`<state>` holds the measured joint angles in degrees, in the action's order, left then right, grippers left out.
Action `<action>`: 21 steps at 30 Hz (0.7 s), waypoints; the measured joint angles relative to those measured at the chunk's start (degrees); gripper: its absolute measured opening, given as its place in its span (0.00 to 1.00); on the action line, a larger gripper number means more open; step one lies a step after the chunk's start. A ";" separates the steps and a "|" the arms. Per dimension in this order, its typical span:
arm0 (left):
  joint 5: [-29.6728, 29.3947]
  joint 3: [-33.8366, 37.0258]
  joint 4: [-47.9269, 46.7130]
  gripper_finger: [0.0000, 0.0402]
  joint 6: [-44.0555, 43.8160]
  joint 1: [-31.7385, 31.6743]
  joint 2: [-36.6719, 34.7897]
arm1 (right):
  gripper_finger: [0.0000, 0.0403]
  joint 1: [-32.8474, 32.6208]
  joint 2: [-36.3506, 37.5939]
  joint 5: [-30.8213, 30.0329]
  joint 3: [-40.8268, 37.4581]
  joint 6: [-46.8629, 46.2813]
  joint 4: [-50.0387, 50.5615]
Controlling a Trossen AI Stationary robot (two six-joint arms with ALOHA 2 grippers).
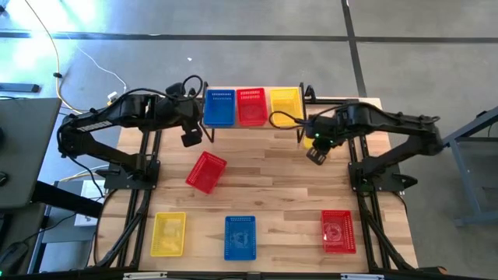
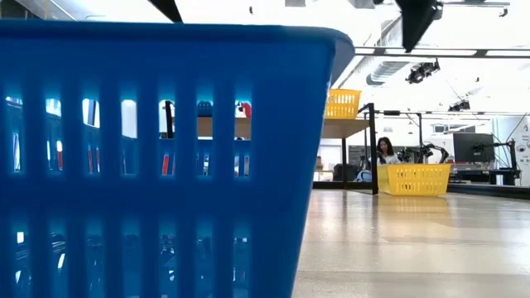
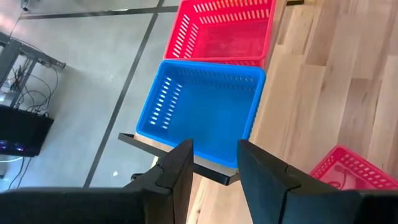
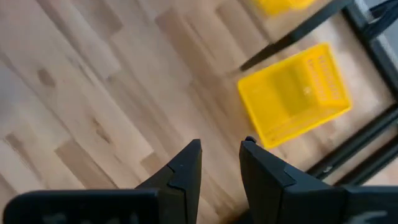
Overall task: Stack baskets on shelf by color
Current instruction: Stack the top yellow basket on top of the yellow basket on the shelf
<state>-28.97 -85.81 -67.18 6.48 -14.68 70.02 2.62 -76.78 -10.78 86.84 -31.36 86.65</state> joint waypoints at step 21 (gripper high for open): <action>-0.16 0.01 0.17 0.28 -1.74 -0.04 0.00 | 0.27 -0.46 6.39 -3.93 -30.43 26.23 -23.40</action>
<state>-29.13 -85.80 -67.00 4.74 -14.72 70.02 2.16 -70.39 -14.72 56.41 -5.12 63.25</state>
